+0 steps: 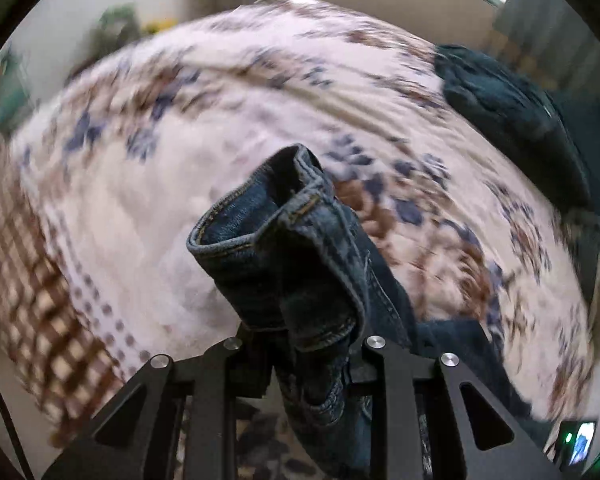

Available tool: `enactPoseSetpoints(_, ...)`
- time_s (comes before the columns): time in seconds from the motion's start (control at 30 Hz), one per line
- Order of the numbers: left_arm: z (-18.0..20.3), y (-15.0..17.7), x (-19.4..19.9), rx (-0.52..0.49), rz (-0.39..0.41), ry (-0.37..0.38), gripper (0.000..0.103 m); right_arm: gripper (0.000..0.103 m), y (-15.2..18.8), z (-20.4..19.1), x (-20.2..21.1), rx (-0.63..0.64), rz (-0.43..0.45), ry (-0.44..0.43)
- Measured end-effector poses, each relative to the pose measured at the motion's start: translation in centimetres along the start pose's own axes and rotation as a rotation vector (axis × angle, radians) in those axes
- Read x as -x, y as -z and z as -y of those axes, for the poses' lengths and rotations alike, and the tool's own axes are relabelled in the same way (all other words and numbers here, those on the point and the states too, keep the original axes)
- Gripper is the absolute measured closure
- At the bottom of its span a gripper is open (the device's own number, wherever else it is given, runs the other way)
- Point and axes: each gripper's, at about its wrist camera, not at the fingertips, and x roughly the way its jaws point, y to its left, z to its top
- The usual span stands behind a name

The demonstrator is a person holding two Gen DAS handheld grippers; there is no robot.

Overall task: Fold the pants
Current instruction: 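Lift the waistband with the left gripper and fold it over the jeans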

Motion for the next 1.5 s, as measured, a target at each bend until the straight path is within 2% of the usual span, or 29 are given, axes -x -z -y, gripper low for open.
enactPoseSetpoints(0.1,3.2,0.2,2.0,-0.129,0.029,-0.016,0.081,0.032,0.3,1.7,-0.4,-0.029,-0.008,-0.011)
enactPoseSetpoints(0.23,6.7,1.2,3.0,-0.245,0.043,-0.011,0.082,0.032,0.4,4.9,-0.7,-0.067,-0.012,-0.031)
enactPoseSetpoints(0.4,11.2,3.0,4.2,-0.343,0.069,-0.022,0.082,0.032,1.0,8.9,-1.5,-0.143,-0.008,-0.121)
enactPoseSetpoints(0.67,16.9,5.7,4.4,-0.446,0.056,0.014,0.083,0.032,2.1,15.1,-2.7,-0.223,0.006,-0.155)
enactPoseSetpoints(1.03,22.9,9.8,3.6,-0.568,0.022,0.010,0.083,0.032,4.0,24.8,-7.3,-0.385,-0.037,-0.427)
enactPoseSetpoints(1.13,24.8,11.4,3.5,-0.605,0.005,0.019,0.083,0.032,4.5,28.7,-8.8,-0.431,-0.042,-0.504)
enactPoseSetpoints(1.3,27.7,14.3,3.5,-0.660,-0.030,0.041,0.084,0.032,5.4,34.2,-11.6,-0.523,-0.087,-0.728)
enactPoseSetpoints(1.5,31.4,18.1,3.9,-0.745,-0.071,0.086,0.084,0.031,7.9,40.5,-13.6,-0.600,-0.073,-0.829)
